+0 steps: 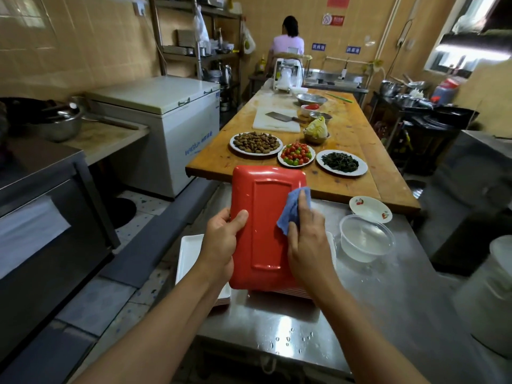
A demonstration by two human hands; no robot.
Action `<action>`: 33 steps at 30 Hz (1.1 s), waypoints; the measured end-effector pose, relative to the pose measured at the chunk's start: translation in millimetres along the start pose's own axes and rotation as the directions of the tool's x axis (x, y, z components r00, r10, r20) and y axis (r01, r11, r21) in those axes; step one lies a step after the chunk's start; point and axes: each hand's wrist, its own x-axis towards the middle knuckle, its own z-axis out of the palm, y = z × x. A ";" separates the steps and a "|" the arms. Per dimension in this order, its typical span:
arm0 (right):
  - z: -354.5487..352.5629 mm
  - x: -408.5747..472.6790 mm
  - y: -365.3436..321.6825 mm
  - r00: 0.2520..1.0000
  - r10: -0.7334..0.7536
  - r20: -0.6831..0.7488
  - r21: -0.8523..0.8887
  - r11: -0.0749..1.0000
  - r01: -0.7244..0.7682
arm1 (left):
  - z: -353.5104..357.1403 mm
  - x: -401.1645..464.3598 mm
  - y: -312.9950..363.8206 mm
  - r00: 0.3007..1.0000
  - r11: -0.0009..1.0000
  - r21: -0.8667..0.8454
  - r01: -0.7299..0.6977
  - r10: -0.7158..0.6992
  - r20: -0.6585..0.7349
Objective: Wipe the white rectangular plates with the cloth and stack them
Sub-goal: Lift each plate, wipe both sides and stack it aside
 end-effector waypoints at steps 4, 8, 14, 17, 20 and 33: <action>-2.5 -31.2 2.6 0.996 0.072 0.046 0.138 0.987 -0.078 | 1.8 10.5 -0.8 0.998 0.993 -0.100 -0.060 0.058 -0.026; -18.2 -19.8 2.0 0.967 0.249 0.062 0.360 0.898 -0.254 | 7.1 8.9 -15.1 1.000 0.995 -0.099 -0.011 0.012 0.002; -39.3 -8.2 11.0 0.951 0.298 0.087 0.295 0.904 -0.310 | -5.0 7.1 -9.9 0.988 0.911 0.408 0.053 -0.108 0.113; -52.0 -4.9 16.9 0.959 0.239 0.154 0.263 0.925 -0.273 | -10.5 13.3 17.2 0.982 0.756 0.627 -0.187 0.136 0.129; -63.5 -4.0 18.2 0.958 0.143 0.247 0.174 0.966 -0.189 | -2.4 20.8 46.4 0.916 0.496 0.770 -0.401 0.215 0.338; -83.1 -0.3 6.5 0.949 -0.091 0.301 0.017 0.996 0.090 | 1.3 13.6 46.3 0.860 0.804 0.537 -0.254 -0.066 0.505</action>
